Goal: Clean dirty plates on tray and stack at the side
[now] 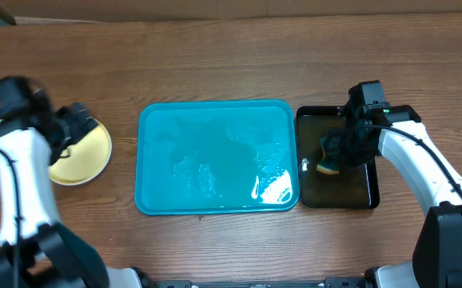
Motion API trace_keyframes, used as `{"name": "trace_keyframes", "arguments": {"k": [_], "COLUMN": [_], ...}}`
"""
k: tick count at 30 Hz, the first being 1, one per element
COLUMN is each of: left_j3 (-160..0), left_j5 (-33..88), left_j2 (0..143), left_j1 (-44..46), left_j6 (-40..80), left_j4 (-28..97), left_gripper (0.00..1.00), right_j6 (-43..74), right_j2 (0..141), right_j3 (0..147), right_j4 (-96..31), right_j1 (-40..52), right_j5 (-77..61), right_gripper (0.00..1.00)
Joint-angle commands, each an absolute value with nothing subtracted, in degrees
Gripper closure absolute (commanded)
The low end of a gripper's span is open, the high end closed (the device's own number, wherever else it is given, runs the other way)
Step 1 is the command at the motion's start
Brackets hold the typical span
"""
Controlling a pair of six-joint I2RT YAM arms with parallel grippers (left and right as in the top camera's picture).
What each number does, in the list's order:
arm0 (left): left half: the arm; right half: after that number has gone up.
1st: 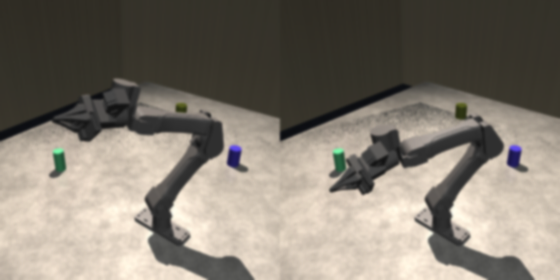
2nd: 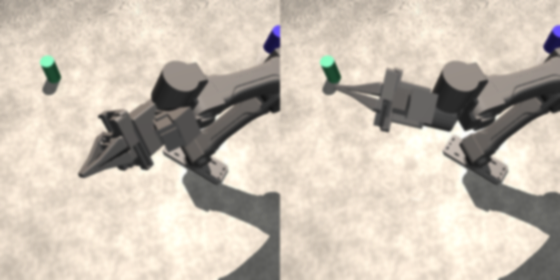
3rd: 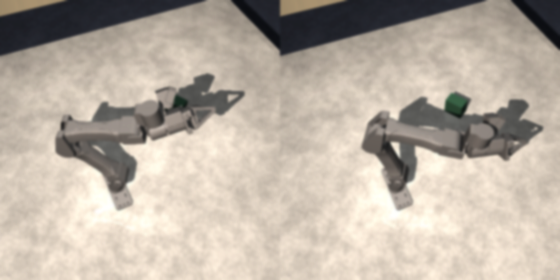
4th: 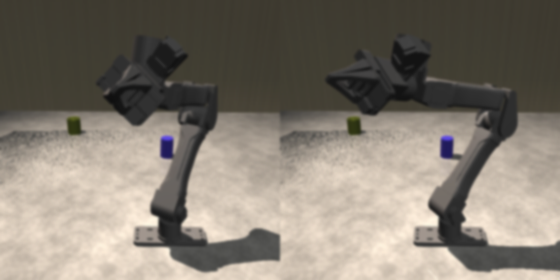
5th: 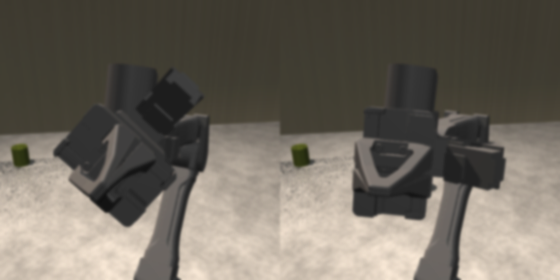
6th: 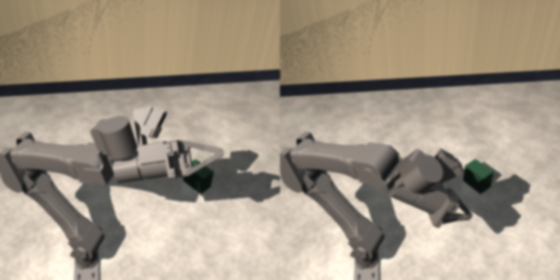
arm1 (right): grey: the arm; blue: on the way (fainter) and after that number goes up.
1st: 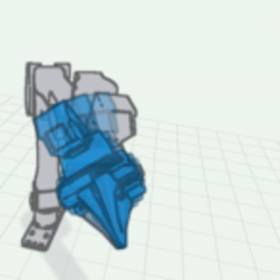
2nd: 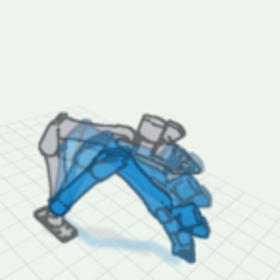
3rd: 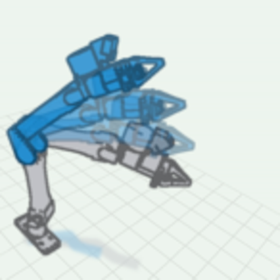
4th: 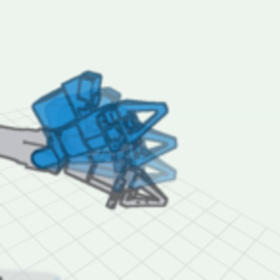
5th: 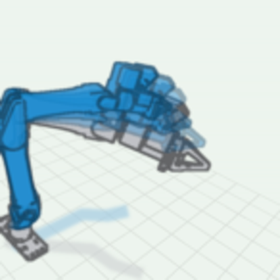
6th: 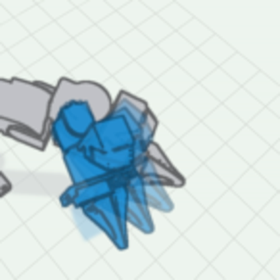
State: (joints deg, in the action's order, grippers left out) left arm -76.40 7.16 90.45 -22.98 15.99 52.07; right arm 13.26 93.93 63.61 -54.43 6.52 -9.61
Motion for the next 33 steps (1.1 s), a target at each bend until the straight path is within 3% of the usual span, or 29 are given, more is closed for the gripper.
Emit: {"name": "trace_keyframes", "arguments": {"k": [1,4,8,20,29,30,31,33], "left_j3": [-77.9,-77.9,-77.9,-77.9,-77.9,-77.9,-77.9,-77.9], "left_j5": [8.8,8.8,7.9,8.0,8.4,8.4,8.6,8.6], "left_j2": [84.5,84.3,84.4,84.3,84.3,84.2,84.1,83.3], "left_j1": [-13.6,-4.0,3.1,4.5,4.4,4.5,4.5,4.6], "left_j6": [12.8,12.8,12.8,12.1,10.9,11.3,11.4,11.4], "left_j4": [56.2,62.7,65.1,69.7,76.9,78.0,78.8,79.8], "left_gripper": [0.0,0.0,0.0,0.0,0.0,0.0,0.0,0.0], "right_j6": [13.1,13.1,13.1,13.1,13.1,13.0,13.1,13.1], "right_j2": [93.8,93.9,94.3,94.0,88.2,87.1,85.5,83.5], "right_j3": [63.7,63.7,63.7,63.9,72.0,72.4,72.4,72.3], "right_j4": [-53.3,-50.9,-47.8,-55.1,-61.9,-62.6,-63.2,-64.3], "right_j1": [6.7,6.7,6.7,6.7,6.7,6.7,6.7,6.7], "right_j5": [-9.5,-9.4,-7.7,-11.8,-13.1,-12.9,-12.5,-11.3], "right_gripper": [0.92,0.81,0.77,0.82,0.7,0.67,0.5,0.0]}}
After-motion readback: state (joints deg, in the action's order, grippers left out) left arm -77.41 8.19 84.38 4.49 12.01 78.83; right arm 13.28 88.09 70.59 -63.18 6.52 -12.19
